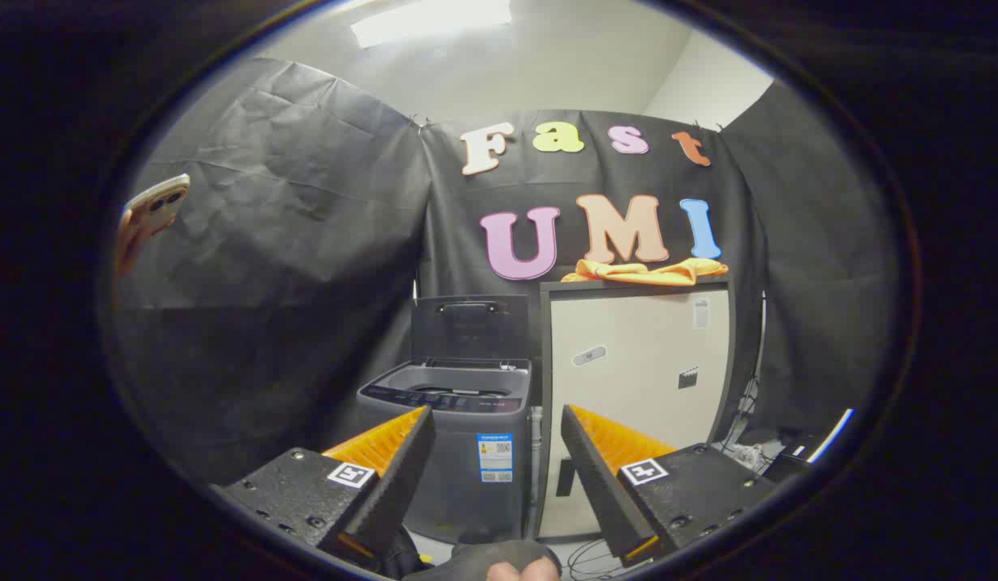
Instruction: Put the clothes into the washing machine and then close the washing machine lid.
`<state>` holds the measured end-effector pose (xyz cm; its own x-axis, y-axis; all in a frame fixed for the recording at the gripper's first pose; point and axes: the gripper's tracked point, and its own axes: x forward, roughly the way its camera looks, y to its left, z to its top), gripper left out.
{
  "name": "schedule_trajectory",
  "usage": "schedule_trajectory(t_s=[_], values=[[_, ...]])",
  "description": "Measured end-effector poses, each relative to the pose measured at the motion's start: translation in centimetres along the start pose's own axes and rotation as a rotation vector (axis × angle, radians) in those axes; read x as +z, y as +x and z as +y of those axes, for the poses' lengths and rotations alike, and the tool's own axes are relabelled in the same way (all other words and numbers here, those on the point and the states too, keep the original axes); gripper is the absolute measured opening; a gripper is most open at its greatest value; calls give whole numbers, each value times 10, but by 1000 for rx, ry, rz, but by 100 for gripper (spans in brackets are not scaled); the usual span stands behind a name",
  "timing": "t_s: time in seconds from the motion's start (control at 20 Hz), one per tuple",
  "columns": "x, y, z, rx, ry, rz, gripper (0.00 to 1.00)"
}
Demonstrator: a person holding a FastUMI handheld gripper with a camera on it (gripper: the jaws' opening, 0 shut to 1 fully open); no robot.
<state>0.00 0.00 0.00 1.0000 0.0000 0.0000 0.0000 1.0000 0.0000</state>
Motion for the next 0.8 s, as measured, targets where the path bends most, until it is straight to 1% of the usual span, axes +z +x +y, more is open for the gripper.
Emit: schedule_trajectory(t_s=[0.8], values=[[0, -1, 3, 1, -6, 7, 95]])
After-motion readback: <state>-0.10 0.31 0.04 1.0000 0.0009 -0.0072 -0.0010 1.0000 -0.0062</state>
